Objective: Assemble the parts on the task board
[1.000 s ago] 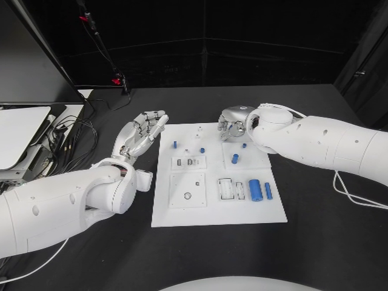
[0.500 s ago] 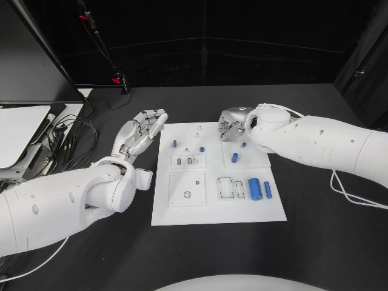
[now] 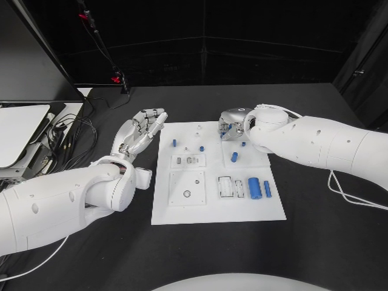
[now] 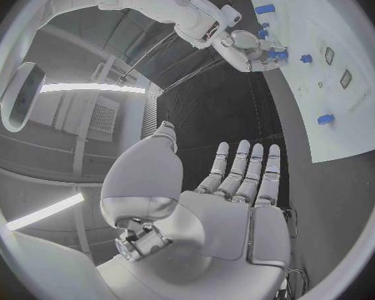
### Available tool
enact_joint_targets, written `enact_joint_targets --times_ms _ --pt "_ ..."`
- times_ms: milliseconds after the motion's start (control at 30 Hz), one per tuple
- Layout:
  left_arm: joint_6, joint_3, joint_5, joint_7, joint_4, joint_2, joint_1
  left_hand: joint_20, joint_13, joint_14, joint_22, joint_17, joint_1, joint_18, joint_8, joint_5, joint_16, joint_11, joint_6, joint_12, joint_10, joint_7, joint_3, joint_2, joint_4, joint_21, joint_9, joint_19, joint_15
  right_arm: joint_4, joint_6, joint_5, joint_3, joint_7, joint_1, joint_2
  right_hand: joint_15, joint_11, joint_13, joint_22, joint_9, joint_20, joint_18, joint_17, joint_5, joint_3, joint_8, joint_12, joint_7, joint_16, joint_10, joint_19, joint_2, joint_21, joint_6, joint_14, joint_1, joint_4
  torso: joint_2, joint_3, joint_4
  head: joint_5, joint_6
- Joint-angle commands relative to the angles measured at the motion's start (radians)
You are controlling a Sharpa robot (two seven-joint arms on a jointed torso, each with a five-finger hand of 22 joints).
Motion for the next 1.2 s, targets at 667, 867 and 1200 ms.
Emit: enact_joint_targets --times_ms 667,867,1200 --pt "0.015 0.001 -0.006 0.284 -0.004 0.004 0.001 0.001 -0.001 0.004 -0.002 -0.001 0.003 0.010 0.001 0.007 0.006 0.003 0.006 0.002 0.001 0.160 0.008 0.012 0.000 0.003 -0.003 -0.006 0.003 -0.027 0.002 -0.007 0.000 -0.018 -0.020 0.016 -0.008 -0.019 -0.003 0.107 0.003 -0.005 -0.008 0.031 -0.001 0.028 -0.018 -0.039 0.006 -0.004 0.081 0.002 0.005 -0.004 0.060 0.063 0.041 0.005 -0.003 -0.0016 -0.0005 -0.001 -0.001" --pt "0.017 0.000 -0.006 0.282 -0.005 0.005 0.000 0.001 -0.001 0.004 -0.002 -0.001 0.005 0.010 0.000 0.008 0.006 0.003 0.006 0.002 0.001 0.160 0.009 0.014 0.000 0.003 -0.003 -0.007 0.004 -0.025 0.006 -0.008 0.000 -0.024 -0.022 0.017 -0.014 -0.026 -0.003 0.108 0.005 -0.013 -0.008 0.031 -0.001 0.037 -0.017 -0.059 0.009 -0.005 0.122 0.002 0.002 -0.004 0.098 0.063 0.058 0.007 -0.002 -0.0016 -0.0009 -0.003 -0.001" --pt "0.019 0.000 -0.006 0.280 -0.006 0.004 0.000 0.002 -0.001 0.003 -0.002 -0.001 0.007 0.010 0.000 0.009 0.006 0.003 0.007 0.002 0.001 0.160 0.009 0.017 0.000 0.003 -0.004 -0.007 0.004 -0.023 -0.027 -0.010 0.000 -0.021 -0.027 0.017 -0.016 -0.027 -0.003 0.107 0.006 -0.016 -0.008 0.028 -0.001 0.048 -0.018 -0.092 0.012 -0.006 0.180 0.002 -0.005 -0.005 0.151 0.063 0.070 0.018 -0.003 -0.0016 -0.0001 -0.008 0.008"
